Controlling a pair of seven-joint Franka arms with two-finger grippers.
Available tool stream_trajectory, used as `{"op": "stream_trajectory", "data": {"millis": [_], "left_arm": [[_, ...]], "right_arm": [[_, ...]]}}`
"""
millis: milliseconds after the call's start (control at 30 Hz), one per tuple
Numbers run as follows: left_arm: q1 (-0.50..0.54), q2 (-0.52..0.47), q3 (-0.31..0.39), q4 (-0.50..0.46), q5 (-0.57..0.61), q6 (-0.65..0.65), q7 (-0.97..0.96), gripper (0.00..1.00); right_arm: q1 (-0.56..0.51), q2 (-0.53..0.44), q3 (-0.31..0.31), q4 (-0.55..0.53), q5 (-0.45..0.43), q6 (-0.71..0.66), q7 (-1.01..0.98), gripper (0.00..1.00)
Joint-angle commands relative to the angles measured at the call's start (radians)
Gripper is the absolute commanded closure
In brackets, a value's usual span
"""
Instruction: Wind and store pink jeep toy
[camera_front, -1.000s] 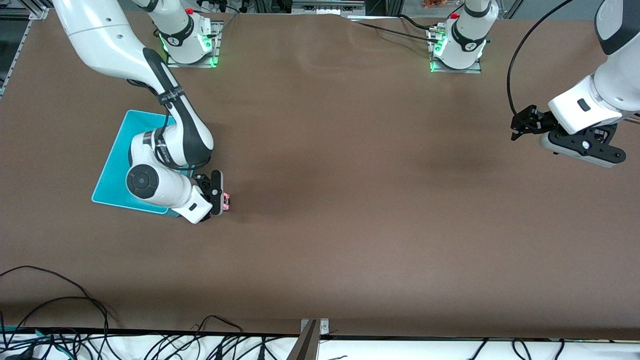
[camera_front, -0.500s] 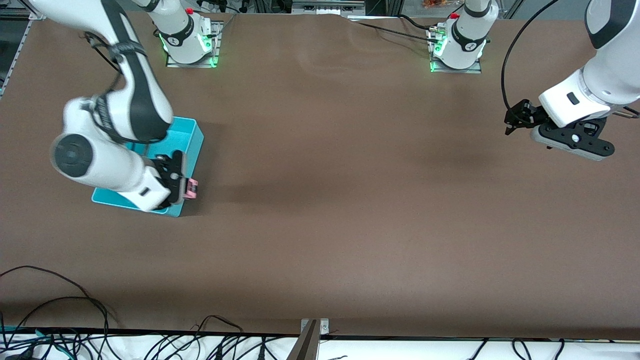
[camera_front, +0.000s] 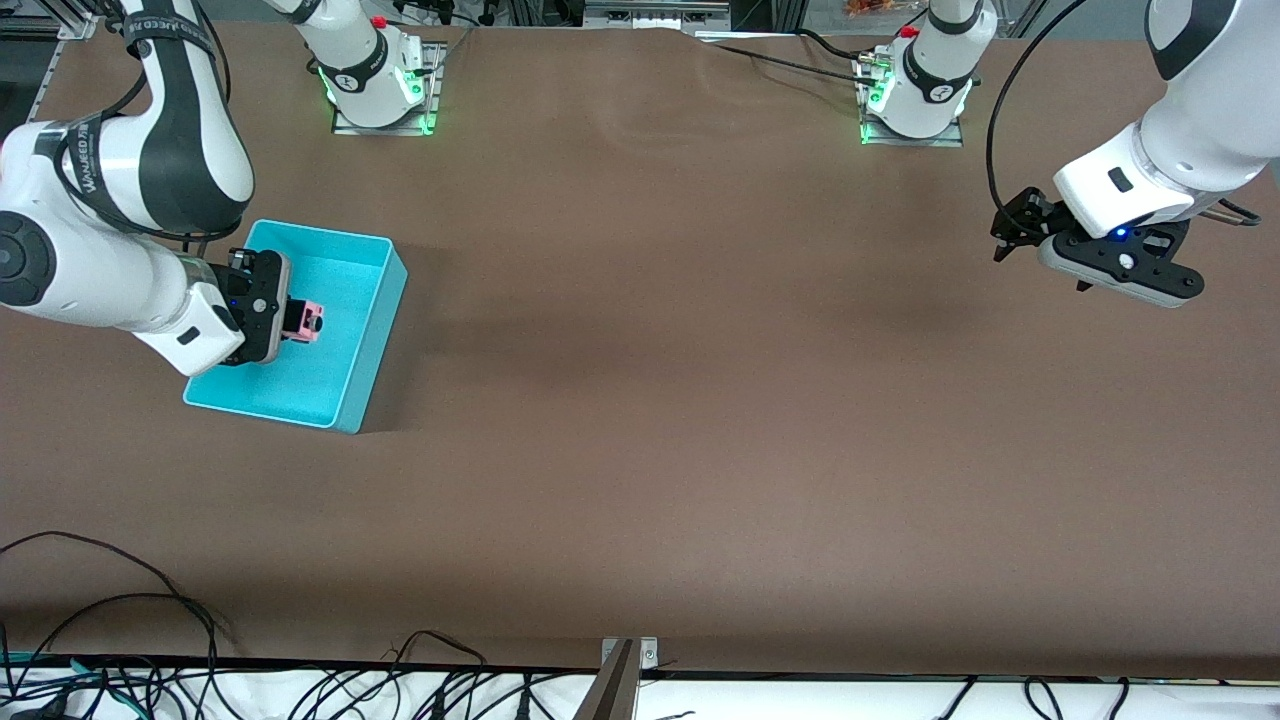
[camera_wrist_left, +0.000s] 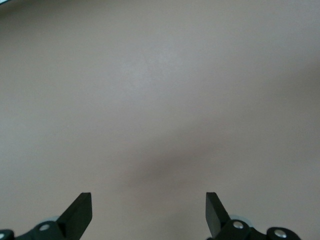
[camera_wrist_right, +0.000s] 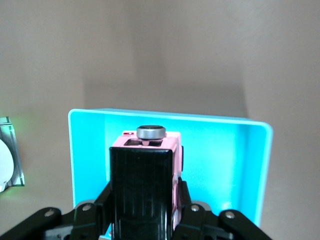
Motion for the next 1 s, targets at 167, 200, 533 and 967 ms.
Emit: {"op": "stream_trajectory", "data": {"millis": [167,200,533,967], "left_arm": [[-0.013,-0.058,0.064,-0.02,-0.028,0.052,-0.017,0.0],[-0.01,-0.058,0.064,-0.02,-0.03,0.052,-0.017,0.0],[-0.004,-0.058,0.064,-0.019,-0.03,0.052,-0.017,0.0],[-0.005,-0.051,0.064,-0.016,-0.03,0.049,-0.017,0.0]], "right_arm": [[0.005,-0.21,-0.025,-0.503,0.007,0.376,-0.029,0.86],[0.006,-0.212,-0.03,-0.524,0.007,0.403,-0.041,0.86],[0.005,-0.178,-0.086,-0.644,0.01,0.552,-0.152,0.86],[0.005,-0.132,-0.096,-0.759,0.01,0.759,-0.167,0.8]]}}
